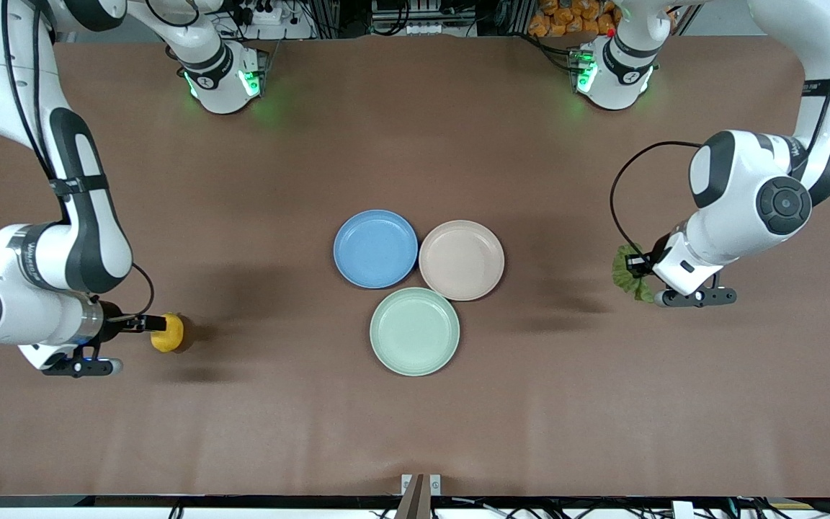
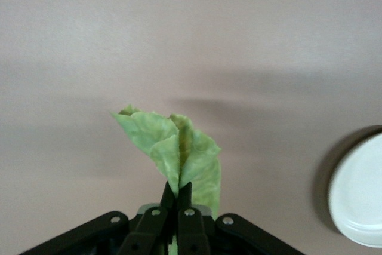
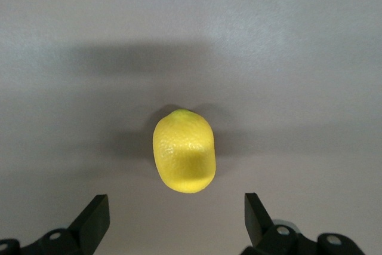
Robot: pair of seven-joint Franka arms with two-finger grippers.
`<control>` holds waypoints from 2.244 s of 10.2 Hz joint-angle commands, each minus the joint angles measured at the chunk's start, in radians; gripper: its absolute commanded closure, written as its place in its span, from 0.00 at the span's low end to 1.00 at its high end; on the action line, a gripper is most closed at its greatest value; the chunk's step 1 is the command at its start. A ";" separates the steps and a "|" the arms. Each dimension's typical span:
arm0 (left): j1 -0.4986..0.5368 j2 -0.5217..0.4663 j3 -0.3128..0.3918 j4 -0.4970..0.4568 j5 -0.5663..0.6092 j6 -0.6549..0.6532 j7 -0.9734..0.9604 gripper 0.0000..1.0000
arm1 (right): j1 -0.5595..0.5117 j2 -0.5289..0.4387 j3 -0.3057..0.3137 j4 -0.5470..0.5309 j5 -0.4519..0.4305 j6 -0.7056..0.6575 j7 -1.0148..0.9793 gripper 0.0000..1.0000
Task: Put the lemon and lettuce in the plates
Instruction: 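Grasp the lettuce with the left gripper while the right gripper reaches the lemon, then carry the lettuce onto the pink plate while the right gripper grasps the lemon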
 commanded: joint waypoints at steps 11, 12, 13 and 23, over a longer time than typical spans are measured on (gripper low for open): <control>-0.158 0.167 -0.147 0.124 -0.021 -0.048 -0.453 1.00 | -0.009 0.129 -0.001 -0.007 0.010 0.107 -0.021 0.74; -0.199 0.186 -0.147 0.139 -0.017 -0.046 -0.504 1.00 | -0.009 0.127 -0.001 -0.013 0.010 0.107 -0.039 1.00; -0.224 0.207 -0.147 0.163 -0.017 -0.046 -0.554 1.00 | -0.009 0.127 -0.001 -0.014 0.010 0.105 -0.041 1.00; -0.336 0.303 -0.136 0.243 -0.006 -0.035 -0.794 0.00 | 0.111 -0.130 0.061 -0.230 0.013 0.036 0.175 1.00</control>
